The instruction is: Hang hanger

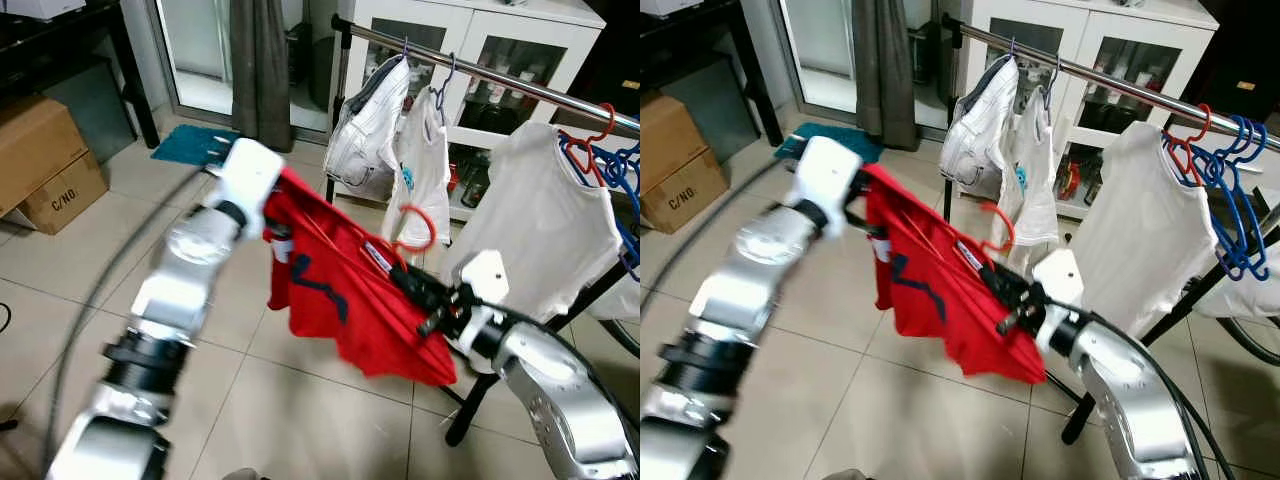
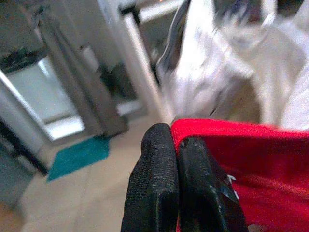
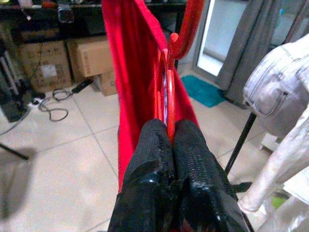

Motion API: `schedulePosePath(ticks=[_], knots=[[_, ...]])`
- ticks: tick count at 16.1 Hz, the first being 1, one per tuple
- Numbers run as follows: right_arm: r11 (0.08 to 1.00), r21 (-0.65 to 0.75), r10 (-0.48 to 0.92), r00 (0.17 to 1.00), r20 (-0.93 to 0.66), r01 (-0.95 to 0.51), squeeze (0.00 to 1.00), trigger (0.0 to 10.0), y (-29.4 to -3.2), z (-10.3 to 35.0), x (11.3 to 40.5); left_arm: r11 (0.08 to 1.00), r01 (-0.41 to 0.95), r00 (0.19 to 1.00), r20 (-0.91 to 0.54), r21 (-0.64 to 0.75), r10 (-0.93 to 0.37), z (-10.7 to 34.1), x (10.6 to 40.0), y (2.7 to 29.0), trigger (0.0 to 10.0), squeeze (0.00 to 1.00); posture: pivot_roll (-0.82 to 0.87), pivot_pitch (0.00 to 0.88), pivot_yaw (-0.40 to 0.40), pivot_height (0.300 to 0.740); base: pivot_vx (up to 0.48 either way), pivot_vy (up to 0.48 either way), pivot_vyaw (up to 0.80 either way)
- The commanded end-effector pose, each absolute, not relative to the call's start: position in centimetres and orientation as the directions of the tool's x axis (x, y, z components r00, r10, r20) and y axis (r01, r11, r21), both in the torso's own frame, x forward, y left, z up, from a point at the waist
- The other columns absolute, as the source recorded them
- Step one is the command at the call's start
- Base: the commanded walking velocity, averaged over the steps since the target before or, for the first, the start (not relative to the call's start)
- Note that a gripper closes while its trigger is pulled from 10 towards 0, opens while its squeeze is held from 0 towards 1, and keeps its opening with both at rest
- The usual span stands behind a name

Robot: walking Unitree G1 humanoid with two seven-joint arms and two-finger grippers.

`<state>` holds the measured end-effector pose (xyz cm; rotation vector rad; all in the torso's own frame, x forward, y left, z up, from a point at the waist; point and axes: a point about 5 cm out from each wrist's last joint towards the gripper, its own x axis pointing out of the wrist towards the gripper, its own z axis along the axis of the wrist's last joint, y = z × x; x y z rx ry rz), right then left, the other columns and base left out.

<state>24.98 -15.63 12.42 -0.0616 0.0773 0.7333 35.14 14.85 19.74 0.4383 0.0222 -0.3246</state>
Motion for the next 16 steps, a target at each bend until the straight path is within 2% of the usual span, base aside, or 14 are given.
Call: schedulePosePath(ticks=[1,3,5,7,8,9,11,12,13,14,16], knots=[[0.737,-0.063,0.666,0.739,-0.102,-0.673,0.00,10.0,-16.1,12.6,24.7,0.858,0.269,0.962,-0.074,0.437,-0.264,20.7,35.6,16.4,0.0,0.00,0.02,0.004,-0.039,0.740,0.000,0.000,0.00],[0.732,-0.051,0.676,0.733,-0.072,-0.680,0.00,10.0,-16.4,13.0,24.4,0.855,0.239,0.970,-0.088,0.461,-0.225,20.8,36.1,18.1,0.0,0.00,0.02,0.006,-0.039,0.740,0.000,0.000,0.00],[0.681,-0.029,0.731,0.682,-0.027,-0.732,0.00,10.0,-16.2,13.7,23.6,0.878,0.181,0.983,-0.110,0.443,-0.147,20.2,36.9,20.6,0.0,0.00,0.02,0.005,-0.043,0.740,0.000,0.000,0.00],[0.636,-0.023,0.771,0.636,-0.018,-0.772,0.00,10.0,-16.0,13.9,23.0,0.895,0.150,0.987,-0.116,0.420,-0.112,19.9,37.3,21.7,0.0,0.00,0.02,0.005,-0.043,0.740,0.000,0.000,0.00],[0.649,0.007,0.761,0.649,0.019,-0.761,0.00,10.0,-16.1,14.4,23.1,0.910,0.136,0.988,-0.122,0.392,-0.095,19.8,37.6,22.3,0.0,0.00,0.01,0.006,-0.044,0.740,0.000,0.000,0.00],[0.704,0.047,0.706,0.705,0.067,-0.709,0.00,10.0,-16.3,14.9,23.8,0.908,0.160,0.984,-0.130,0.388,-0.118,19.6,37.7,22.3,0.0,0.00,0.01,0.005,-0.044,0.740,0.000,0.000,0.00],[0.761,0.127,0.621,0.771,0.142,-0.636,0.00,10.0,-16.1,15.8,24.9,0.886,0.284,0.959,-0.133,0.366,-0.252,19.2,37.4,20.0,0.0,0.00,0.01,0.006,-0.043,0.740,0.000,0.000,0.00],[0.788,0.189,0.559,0.810,0.176,-0.585,0.00,10.0,-15.2,16.1,25.6,0.844,0.413,0.910,-0.126,0.342,-0.394,18.6,36.7,16.8,0.0,0.00,0.01,0.007,-0.045,0.740,0.000,0.000,0.00],[0.803,0.212,0.525,0.829,0.194,-0.558,0.00,10.0,-14.5,16.2,26.0,0.822,0.467,0.883,-0.119,0.326,-0.454,18.3,36.2,14.9,0.0,0.00,0.01,0.007,-0.045,0.740,0.000,0.000,0.00],[0.799,0.220,0.524,0.828,0.200,-0.560,0.00,10.0,-14.0,16.3,26.1,0.813,0.489,0.870,-0.112,0.317,-0.479,18.2,35.9,14.1,0.0,0.00,0.01,0.007,-0.045,0.740,0.000,0.000,0.00],[0.797,0.238,0.516,0.831,0.210,-0.555,0.00,10.0,-11.9,16.5,26.6,0.742,0.597,0.794,-0.091,0.306,-0.601,18.0,34.7,10.2,0.0,0.00,0.01,0.005,-0.046,0.740,0.000,0.000,0.00]])
